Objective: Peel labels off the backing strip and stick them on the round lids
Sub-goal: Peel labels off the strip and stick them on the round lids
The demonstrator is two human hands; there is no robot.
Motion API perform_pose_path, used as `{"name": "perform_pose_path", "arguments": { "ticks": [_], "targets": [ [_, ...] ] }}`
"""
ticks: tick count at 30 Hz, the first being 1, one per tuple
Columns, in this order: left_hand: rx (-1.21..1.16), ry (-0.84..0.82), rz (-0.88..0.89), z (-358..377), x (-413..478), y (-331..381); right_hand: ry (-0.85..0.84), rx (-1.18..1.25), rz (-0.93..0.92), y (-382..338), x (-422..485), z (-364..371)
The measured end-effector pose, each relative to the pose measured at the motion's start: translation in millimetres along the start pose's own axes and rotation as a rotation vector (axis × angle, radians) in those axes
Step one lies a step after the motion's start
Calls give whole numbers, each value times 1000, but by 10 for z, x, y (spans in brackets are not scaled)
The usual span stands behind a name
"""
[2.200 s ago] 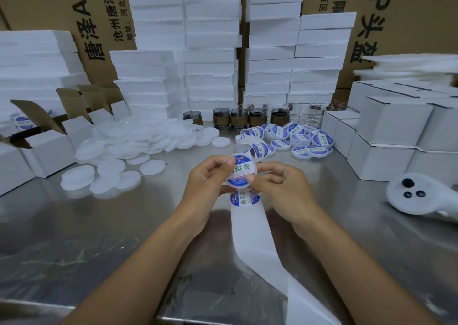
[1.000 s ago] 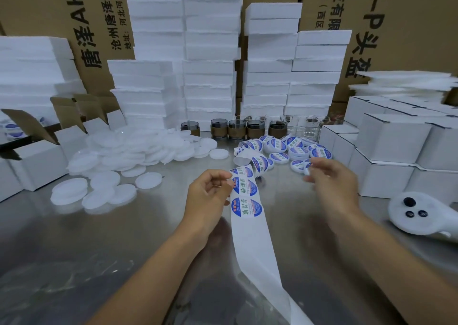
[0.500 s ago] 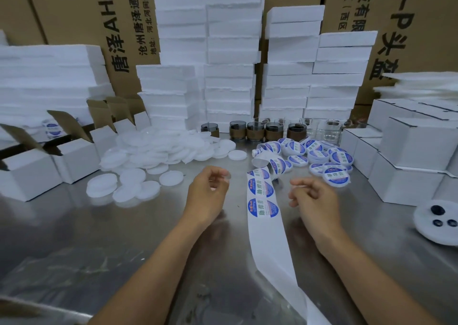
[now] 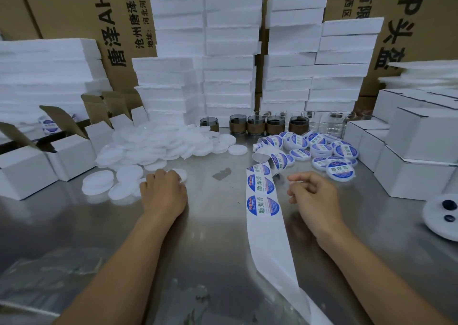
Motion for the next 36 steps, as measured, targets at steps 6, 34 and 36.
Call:
{"name": "perform_pose_path", "arguments": {
  "ticks": [6, 34, 36],
  "targets": [
    [-85, 44, 69, -42, -15, 43, 9, 2, -6, -34, -16, -8],
    [-1911, -602, 177, -239, -658, 1266, -292, 398, -10, -412, -287, 323],
    [-1929, -622, 184, -221, -664, 1277, -296, 393, -6, -404, -291, 325]
  ]
}}
Point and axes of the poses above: each hand's wrist, its own x-axis towards the middle knuckle, its own z-axis out of the palm, y = z × x, the point moved 7 cm from there along x, towards the middle knuckle, and after that the axes turned 1 degree about -x, right-handed, at the moved point
